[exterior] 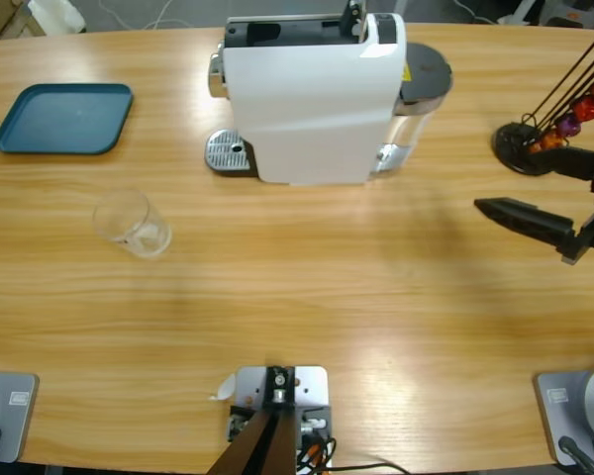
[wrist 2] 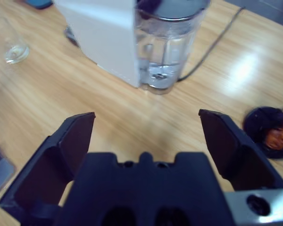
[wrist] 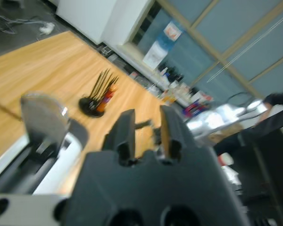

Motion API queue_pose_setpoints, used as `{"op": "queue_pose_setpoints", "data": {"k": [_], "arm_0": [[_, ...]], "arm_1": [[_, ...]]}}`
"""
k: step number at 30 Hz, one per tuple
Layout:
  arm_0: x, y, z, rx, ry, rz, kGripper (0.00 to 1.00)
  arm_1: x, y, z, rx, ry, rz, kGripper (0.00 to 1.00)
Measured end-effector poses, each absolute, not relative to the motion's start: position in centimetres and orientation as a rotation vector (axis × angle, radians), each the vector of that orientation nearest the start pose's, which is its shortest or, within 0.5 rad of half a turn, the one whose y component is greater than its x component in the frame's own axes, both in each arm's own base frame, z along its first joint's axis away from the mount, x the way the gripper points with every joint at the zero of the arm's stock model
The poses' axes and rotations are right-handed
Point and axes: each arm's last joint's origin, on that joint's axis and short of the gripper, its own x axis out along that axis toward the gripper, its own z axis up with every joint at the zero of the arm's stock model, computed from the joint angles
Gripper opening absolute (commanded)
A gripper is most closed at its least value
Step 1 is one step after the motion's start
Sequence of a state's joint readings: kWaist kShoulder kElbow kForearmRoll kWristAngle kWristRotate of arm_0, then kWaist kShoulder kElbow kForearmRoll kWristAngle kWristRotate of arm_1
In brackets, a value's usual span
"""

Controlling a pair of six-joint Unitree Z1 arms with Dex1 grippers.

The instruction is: Pour coffee

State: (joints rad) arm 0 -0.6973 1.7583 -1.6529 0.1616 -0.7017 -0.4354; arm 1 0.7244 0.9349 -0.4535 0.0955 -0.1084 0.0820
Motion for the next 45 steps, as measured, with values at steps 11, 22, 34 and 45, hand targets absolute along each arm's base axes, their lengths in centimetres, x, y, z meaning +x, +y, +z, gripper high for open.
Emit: {"op": "queue_pose_setpoints", "data": {"k": [11, 22, 34, 45], "arm_0": [[20.0, -22.6, 37.6, 0.29, 0.686, -0.773, 0.991], [16.8, -19.6, 34.5, 0.279, 0.792, -0.724, 0.991], [16.3, -19.4, 34.9, 0.273, 0.772, -0.736, 0.991], [16.3, -19.4, 34.9, 0.273, 0.772, -0.735, 0.991]], "arm_1": [[9.6, 2.6, 29.2, 0.029, 0.564, 0.078, 0.761], [15.1, 2.5, 28.7, 0.058, 0.536, -0.047, 0.628], [17.0, 2.2, 26.9, 0.04, 0.561, -0.089, 0.547], [17.6, 2.1, 26.6, 0.014, 0.565, -0.093, 0.365]]}}
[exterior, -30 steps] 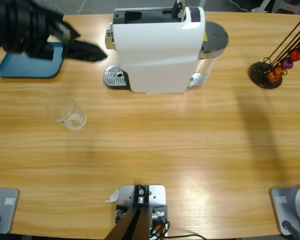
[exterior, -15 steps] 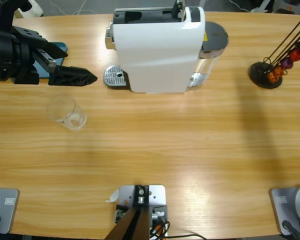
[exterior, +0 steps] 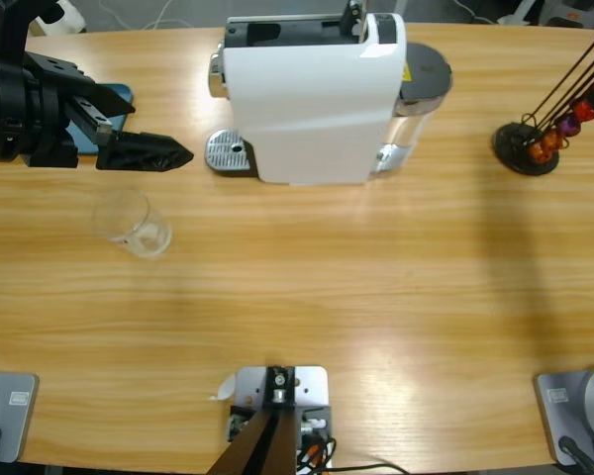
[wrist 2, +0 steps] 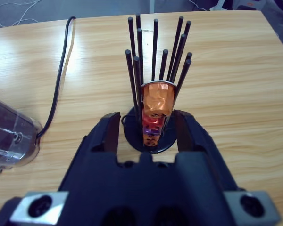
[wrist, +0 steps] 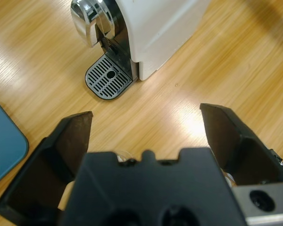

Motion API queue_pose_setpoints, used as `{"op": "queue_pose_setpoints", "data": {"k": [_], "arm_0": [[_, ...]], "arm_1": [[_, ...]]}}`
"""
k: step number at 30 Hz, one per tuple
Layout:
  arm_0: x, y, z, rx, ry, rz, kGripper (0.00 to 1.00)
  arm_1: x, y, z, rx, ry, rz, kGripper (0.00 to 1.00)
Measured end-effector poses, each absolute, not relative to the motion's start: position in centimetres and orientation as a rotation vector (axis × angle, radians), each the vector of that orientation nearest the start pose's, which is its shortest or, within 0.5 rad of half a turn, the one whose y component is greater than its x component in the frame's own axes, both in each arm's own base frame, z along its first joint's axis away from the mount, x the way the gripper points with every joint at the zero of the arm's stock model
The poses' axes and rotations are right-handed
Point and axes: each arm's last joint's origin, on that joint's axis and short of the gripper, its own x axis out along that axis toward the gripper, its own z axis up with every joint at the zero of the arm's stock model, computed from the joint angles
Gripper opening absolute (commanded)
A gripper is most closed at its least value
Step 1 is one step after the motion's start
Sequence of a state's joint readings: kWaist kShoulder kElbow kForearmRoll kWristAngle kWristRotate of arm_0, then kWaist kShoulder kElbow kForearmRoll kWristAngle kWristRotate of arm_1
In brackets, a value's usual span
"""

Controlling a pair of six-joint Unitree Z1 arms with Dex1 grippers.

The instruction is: Pour coffee

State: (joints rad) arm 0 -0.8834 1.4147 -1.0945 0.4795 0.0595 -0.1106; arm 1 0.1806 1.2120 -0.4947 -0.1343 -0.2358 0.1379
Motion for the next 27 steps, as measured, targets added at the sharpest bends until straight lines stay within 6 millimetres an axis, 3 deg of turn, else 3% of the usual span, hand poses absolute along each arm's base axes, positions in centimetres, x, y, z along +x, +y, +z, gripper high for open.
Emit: {"op": "queue_pose_setpoints", "data": {"k": [9, 17, 18, 19, 20, 21, 27], "arm_0": [[16.34, -19.37, 34.93, 0.276, 0.769, -0.726, 0.991], [16.3, -19.31, 34.71, 0.28, 0.775, -0.724, 0.991], [16.28, -19.3, 34.64, 0.28, 0.778, -0.723, 0.991], [16.27, -19.28, 34.59, 0.279, 0.78, -0.722, 0.991], [16.26, -19.27, 34.54, 0.279, 0.782, -0.722, 0.991], [16.26, -19.26, 34.51, 0.279, 0.783, -0.721, 0.991], [16.25, -19.25, 34.48, 0.279, 0.784, -0.721, 0.991]], "arm_1": [[18.24, 1.85, 26.13, -0.013, 0.58, -0.099, 0.14], [18.3, 1.88, 26.13, -0.027, 0.568, -0.087, 0.143], [18.28, 1.87, 26.1, -0.027, 0.568, -0.087, 0.158], [18.27, 1.86, 26.07, -0.027, 0.569, -0.088, 0.298], [18.26, 1.86, 26.07, -0.027, 0.569, -0.088, 0.55], [18.26, 1.86, 26.07, -0.027, 0.569, -0.088, 0.679], [18.27, 1.86, 26.05, 0.021, 0.568, -0.103, 0.706]]}}
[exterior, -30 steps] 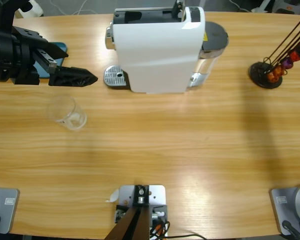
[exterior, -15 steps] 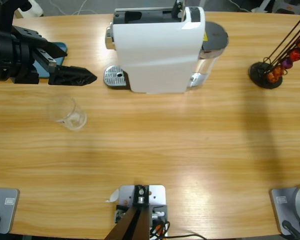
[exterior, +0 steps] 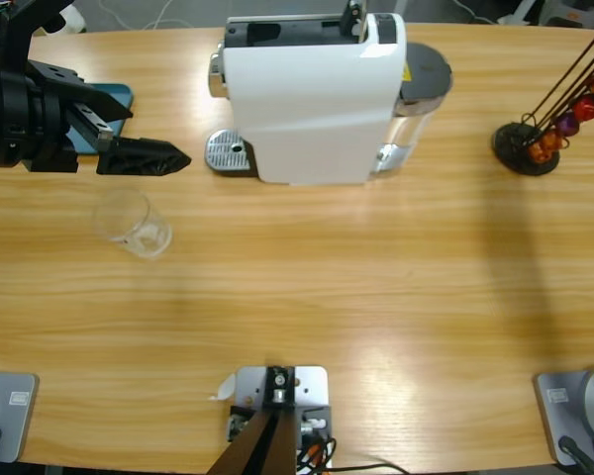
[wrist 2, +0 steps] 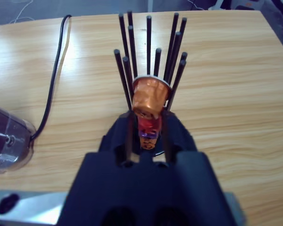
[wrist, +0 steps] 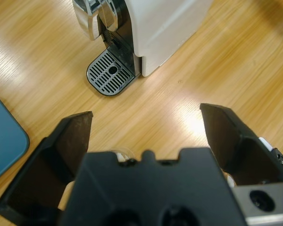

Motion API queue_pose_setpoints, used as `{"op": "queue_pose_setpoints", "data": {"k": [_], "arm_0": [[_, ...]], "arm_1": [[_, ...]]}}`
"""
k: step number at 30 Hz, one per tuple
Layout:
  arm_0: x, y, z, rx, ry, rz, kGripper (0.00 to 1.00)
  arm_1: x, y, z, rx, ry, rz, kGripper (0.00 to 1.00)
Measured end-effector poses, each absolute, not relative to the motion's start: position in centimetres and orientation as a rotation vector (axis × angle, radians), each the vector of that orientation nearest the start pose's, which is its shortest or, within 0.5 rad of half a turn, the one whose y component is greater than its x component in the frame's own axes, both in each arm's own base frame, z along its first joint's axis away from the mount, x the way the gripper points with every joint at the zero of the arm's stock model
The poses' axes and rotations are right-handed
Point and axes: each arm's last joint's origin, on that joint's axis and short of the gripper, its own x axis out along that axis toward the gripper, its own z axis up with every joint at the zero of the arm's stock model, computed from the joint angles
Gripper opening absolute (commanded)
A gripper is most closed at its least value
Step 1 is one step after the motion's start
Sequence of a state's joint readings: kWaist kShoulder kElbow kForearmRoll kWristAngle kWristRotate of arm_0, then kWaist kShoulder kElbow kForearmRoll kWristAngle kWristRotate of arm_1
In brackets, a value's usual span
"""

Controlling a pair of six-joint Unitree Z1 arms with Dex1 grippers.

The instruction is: Pour coffee

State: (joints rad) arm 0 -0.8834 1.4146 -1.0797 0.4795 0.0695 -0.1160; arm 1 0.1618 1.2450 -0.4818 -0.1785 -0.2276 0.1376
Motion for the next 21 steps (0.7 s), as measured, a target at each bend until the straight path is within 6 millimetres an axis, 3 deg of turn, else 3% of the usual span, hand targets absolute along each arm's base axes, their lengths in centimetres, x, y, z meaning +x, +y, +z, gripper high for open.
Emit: {"op": "queue_pose_setpoints", "data": {"k": [9, 10, 11, 21], "arm_0": [[16.24, -19.24, 34.44, 0.279, 0.785, -0.72, 0.991], [16.24, -19.24, 34.43, 0.279, 0.785, -0.72, 0.991], [16.24, -19.24, 34.42, 0.28, 0.785, -0.72, 0.991], [16.17, -19.16, 34.14, 0.284, 0.794, -0.719, 0.991]], "arm_1": [[18.27, 1.85, 26.04, 0.038, 0.567, -0.109, 0.613], [18.28, 1.84, 26.03, 0.037, 0.567, -0.111, 0.512], [18.31, 1.83, 26.0, 0.036, 0.569, -0.114, 0.5], [18.9, 1.66, 25.43, 0.029, 0.592, -0.147, 0.503]]}}
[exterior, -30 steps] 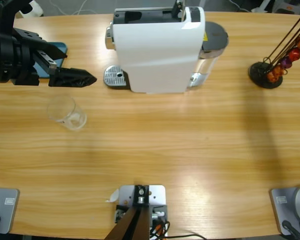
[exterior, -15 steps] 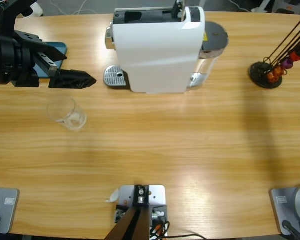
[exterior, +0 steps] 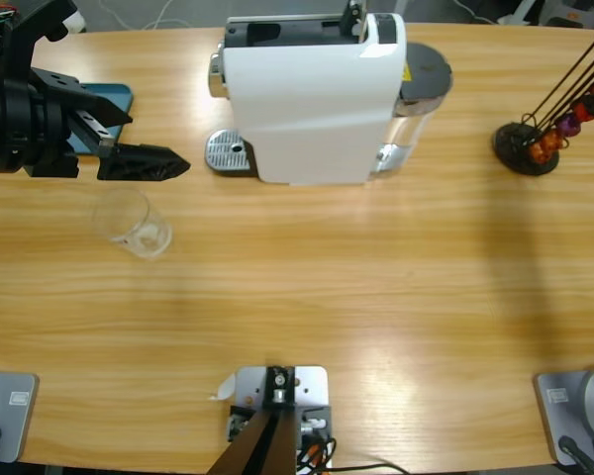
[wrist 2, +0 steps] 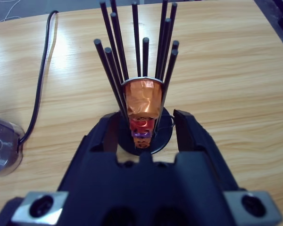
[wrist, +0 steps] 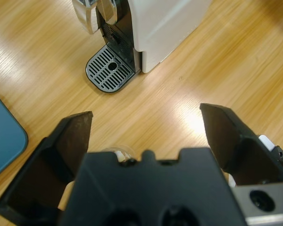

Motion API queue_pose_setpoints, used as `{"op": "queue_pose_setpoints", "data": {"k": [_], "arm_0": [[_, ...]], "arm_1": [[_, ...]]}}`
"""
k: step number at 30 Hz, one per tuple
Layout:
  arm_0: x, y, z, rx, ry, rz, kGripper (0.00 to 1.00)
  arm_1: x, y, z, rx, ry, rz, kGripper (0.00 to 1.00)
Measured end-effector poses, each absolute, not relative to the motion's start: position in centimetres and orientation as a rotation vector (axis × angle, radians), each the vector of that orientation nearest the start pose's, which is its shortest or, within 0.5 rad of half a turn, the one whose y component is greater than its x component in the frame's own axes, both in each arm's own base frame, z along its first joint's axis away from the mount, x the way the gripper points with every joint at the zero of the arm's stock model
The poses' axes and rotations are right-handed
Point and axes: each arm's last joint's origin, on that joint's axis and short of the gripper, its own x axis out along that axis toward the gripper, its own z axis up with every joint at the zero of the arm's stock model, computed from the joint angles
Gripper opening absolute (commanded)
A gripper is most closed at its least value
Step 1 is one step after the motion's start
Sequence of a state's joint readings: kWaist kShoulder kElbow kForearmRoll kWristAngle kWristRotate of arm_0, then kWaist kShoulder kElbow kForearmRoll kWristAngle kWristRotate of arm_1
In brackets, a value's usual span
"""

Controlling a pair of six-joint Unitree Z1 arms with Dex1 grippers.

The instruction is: Pour coffee

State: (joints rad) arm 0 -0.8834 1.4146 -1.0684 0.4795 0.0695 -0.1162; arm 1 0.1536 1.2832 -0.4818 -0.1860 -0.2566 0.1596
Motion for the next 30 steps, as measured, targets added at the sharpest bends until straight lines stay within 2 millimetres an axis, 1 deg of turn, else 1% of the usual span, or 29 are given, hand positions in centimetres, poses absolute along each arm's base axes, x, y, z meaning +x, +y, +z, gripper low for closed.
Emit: {"op": "queue_pose_setpoints", "data": {"k": [12, 14, 21, 22, 23, 26, 30], "arm_0": [[16.07, -19.04, 33.73, 0.291, 0.806, -0.716, 0.991], [16.07, -19.04, 33.73, 0.291, 0.806, -0.716, 0.991], [16.08, -19.05, 33.73, 0.29, 0.806, -0.716, 0.991], [16.08, -19.05, 33.73, 0.29, 0.806, -0.716, 0.991], [16.08, -19.05, 33.73, 0.29, 0.806, -0.716, 0.991], [16.07, -19.04, 33.72, 0.29, 0.806, -0.716, 0.991], [16.04, -19.01, 33.59, 0.29, 0.811, -0.714, 0.991]], "arm_1": [[19.19, 1.49, 25.36, 0.062, 0.585, -0.175, 0.497], [19.21, 1.44, 25.38, 0.064, 0.583, -0.178, 0.476], [19.25, 1.41, 25.44, 0.072, 0.577, -0.182, 0.463], [19.26, 1.41, 25.45, 0.072, 0.576, -0.181, 0.437], [19.26, 1.41, 25.46, 0.072, 0.576, -0.181, 0.389], [19.26, 1.41, 25.46, 0.073, 0.575, -0.181, 0.373], [19.3, 1.42, 25.52, 0.074, 0.57, -0.18, 0.248]]}}
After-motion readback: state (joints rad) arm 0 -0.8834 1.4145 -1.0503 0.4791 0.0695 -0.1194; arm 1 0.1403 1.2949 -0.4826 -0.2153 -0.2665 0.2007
